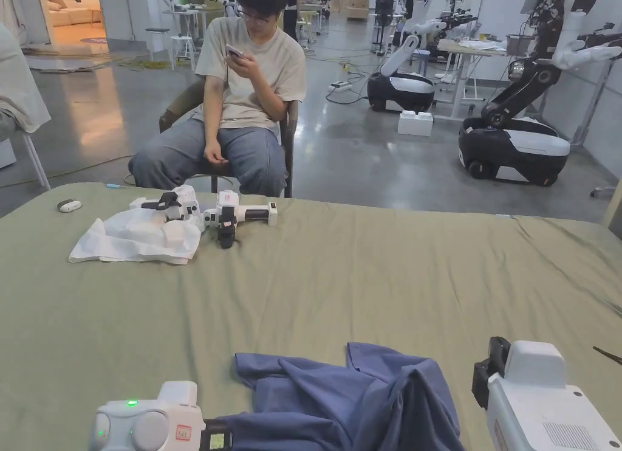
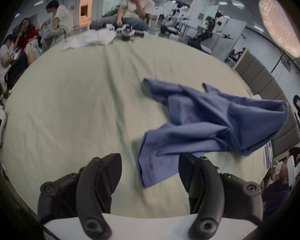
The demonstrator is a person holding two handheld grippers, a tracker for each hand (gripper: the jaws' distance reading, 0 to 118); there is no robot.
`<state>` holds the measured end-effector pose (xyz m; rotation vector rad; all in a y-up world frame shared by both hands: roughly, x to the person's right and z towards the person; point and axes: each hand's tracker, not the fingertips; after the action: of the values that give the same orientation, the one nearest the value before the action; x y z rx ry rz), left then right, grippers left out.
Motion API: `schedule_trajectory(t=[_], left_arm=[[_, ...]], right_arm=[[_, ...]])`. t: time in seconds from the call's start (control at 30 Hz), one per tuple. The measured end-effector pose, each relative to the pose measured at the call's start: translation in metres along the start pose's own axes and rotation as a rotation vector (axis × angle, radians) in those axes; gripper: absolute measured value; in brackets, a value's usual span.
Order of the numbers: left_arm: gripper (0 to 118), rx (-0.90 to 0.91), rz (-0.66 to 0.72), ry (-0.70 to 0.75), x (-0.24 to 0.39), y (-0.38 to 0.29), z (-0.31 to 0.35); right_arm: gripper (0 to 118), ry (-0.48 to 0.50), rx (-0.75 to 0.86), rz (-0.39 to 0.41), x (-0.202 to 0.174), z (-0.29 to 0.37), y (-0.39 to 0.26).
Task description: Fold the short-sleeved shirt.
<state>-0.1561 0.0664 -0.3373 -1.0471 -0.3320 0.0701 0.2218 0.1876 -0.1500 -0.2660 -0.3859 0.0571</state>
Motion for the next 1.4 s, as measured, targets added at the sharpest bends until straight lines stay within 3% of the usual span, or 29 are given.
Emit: schedule_trajectory(t=[0.17, 0.33, 0.43, 0.53, 0.57, 0.7, 0.73, 0.8, 0.9, 1.0, 1.03, 1.1, 1.17, 1.27, 1.4], left_arm=[[67, -0.074, -0.012, 0.038, 0.013, -0.010, -0.027], [41, -0.054, -0.140, 0.158, 0.040, -0.027, -0.036], [3, -0.008, -0.235, 0.184, 0.056, -0.037, -0.034], [0, -0.009, -0.251, 0.159, 0.057, -0.044, -0.025], [0, -0.007, -0.232, 0.131, 0.054, -0.045, -0.021], [0, 0.052, -0.128, 0.041, 0.036, -0.046, 0.005], [0, 0.071, -0.130, 0.041, 0.029, -0.044, 0.009], [0, 0.103, -0.131, 0.037, 0.025, -0.048, 0.023], [0, 0.172, -0.087, -0.005, 0.014, -0.051, 0.039], [0, 0.188, -0.093, 0.000, 0.011, -0.054, 0.047], [0, 0.191, -0.095, 0.000, 0.009, -0.055, 0.048], [0, 0.187, -0.095, -0.002, 0.005, -0.055, 0.047], [0, 0.194, -0.094, -0.006, 0.005, -0.054, 0.048], [0, 0.221, -0.101, -0.007, 0.009, -0.050, 0.057], [0, 0.333, -0.124, 0.006, 0.015, -0.031, 0.088]], right_arm=[[0, -0.026, -0.041, -0.011, 0.014, 0.001, -0.016], [0, -0.046, -0.085, -0.024, 0.026, 0.000, -0.031], [0, -0.044, -0.121, -0.030, 0.033, -0.003, -0.040], [2, -0.009, -0.201, -0.015, 0.040, -0.012, -0.053], [7, 0.009, -0.243, -0.010, 0.044, -0.016, -0.060], [61, 0.089, -0.409, -0.034, 0.051, -0.029, -0.081], [69, 0.112, -0.452, -0.019, 0.049, -0.032, -0.088], [70, 0.164, -0.516, 0.019, 0.045, -0.039, -0.104], [70, 0.201, -0.584, 0.075, 0.035, -0.054, -0.130], [68, 0.245, -0.672, 0.084, 0.023, -0.068, -0.149], [61, 0.256, -0.689, 0.079, 0.021, -0.072, -0.154], [27, 0.247, -0.687, 0.091, 0.015, -0.075, -0.161], [7, 0.246, -0.656, 0.092, 0.014, -0.073, -0.158], [5, 0.220, -0.630, -0.002, 0.021, -0.065, -0.148], [4, 0.175, -0.480, 0.001, 0.035, -0.043, -0.104]])
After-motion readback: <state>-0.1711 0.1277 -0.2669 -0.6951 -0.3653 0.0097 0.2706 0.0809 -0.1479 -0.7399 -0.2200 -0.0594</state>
